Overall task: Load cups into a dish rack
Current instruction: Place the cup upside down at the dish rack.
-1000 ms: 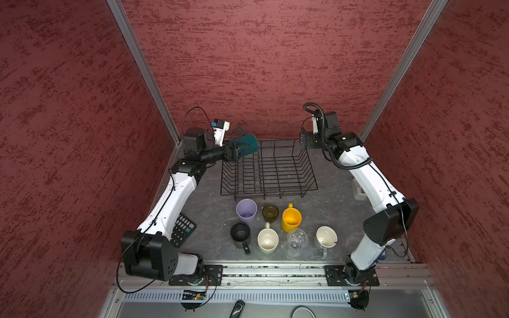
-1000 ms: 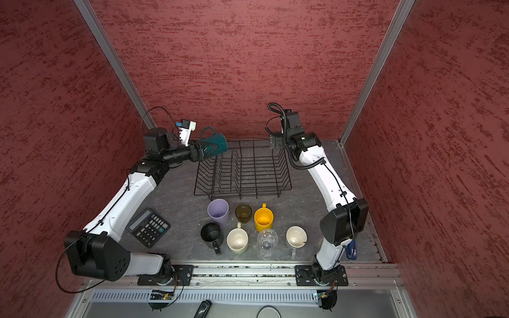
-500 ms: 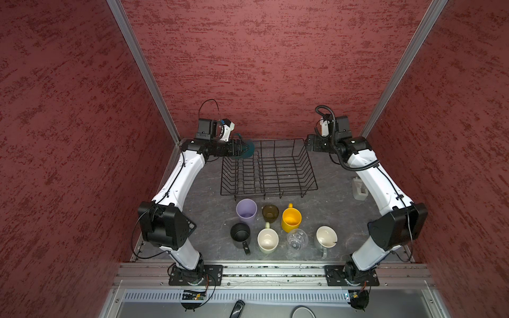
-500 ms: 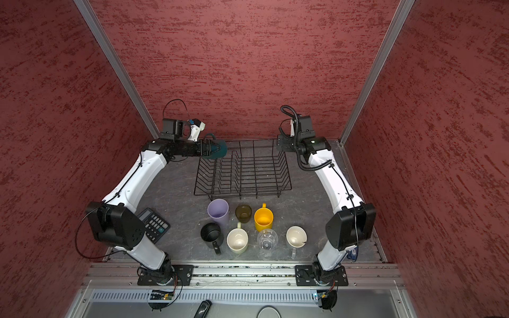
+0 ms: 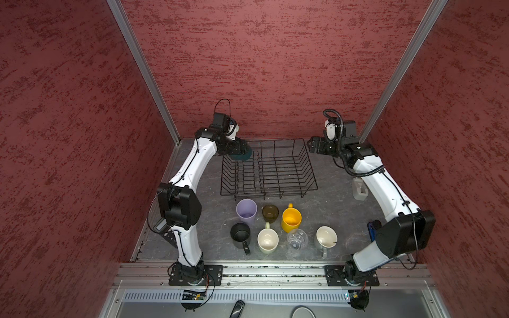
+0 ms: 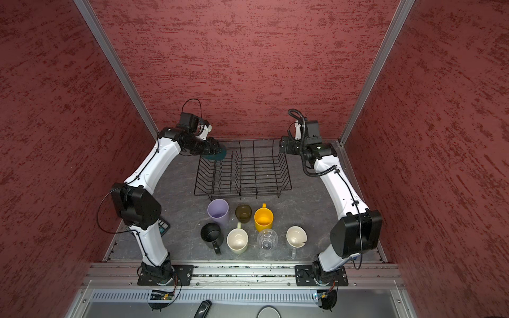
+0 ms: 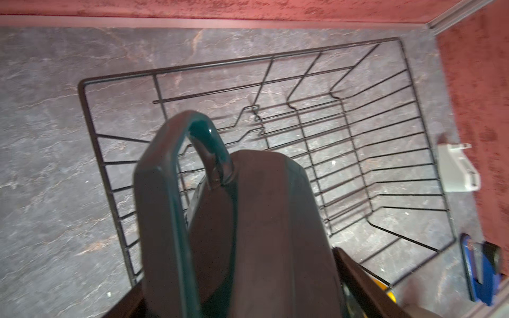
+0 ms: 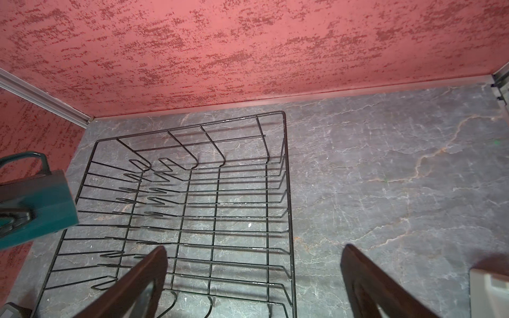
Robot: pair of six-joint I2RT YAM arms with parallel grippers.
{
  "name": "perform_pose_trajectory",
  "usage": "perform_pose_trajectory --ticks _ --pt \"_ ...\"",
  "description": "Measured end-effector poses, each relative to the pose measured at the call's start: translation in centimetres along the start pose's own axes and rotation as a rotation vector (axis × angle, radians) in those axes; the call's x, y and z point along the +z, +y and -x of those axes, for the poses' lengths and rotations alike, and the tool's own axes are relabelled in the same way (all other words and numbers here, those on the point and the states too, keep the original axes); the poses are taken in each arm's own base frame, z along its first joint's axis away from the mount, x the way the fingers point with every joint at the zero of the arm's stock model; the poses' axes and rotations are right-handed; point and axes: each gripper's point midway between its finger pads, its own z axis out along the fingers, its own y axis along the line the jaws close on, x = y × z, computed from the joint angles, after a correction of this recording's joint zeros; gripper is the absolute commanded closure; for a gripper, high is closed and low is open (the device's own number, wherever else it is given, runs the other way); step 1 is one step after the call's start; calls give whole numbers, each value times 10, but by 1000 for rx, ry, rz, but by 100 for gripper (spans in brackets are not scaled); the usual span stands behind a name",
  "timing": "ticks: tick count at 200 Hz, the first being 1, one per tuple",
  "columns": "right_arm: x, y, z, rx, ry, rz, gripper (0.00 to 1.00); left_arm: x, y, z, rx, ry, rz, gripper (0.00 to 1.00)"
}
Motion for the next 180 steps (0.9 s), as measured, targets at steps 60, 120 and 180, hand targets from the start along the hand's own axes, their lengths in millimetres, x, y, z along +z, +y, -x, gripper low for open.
perform_pose_trajectory --ticks 60,120,180 --pt "0 -8 -10 23 3 8 1 29 12 3 -16 65 78 100" --pt "1 -12 -24 45 18 19 1 50 28 -1 -32 108 157 100" --pt "0 -12 -32 53 23 31 1 67 33 0 -46 121 176 100"
